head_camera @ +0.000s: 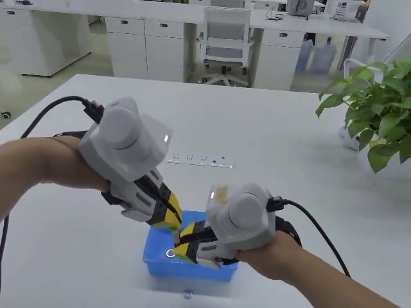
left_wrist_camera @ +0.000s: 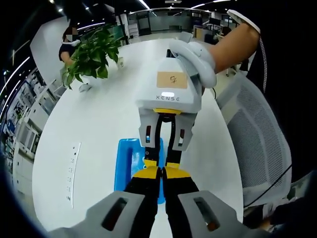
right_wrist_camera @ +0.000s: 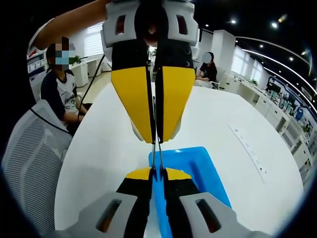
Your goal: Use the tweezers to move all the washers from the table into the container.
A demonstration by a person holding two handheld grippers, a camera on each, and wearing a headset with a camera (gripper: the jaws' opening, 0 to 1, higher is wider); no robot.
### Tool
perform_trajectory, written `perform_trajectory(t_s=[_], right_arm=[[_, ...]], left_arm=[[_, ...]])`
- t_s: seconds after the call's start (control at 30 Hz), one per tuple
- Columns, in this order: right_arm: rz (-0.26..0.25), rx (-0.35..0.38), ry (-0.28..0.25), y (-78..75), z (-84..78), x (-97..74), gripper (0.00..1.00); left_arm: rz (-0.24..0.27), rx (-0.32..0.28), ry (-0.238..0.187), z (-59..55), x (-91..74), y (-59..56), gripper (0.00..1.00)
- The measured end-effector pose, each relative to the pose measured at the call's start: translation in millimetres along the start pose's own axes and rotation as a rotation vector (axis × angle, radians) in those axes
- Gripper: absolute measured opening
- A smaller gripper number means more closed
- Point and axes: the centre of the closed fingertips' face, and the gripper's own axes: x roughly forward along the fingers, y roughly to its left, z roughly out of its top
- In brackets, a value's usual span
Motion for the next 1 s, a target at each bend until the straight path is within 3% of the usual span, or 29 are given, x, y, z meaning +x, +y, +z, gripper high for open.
perform_trajectory(t_s=[0.57, 1.0], right_arm=[[0.005, -0.001, 0.014, 18.6, -14.4, -2.9, 0.11], [0.032, -0.006, 0.032, 34.0, -28.6, 3.1, 0.10]], left_arm=[[-0.024, 0.020, 0.003, 0.5, 13.4, -21.4, 0.05], [-0.050, 0.008, 0.004, -6.9, 26.7, -33.6, 0.05]])
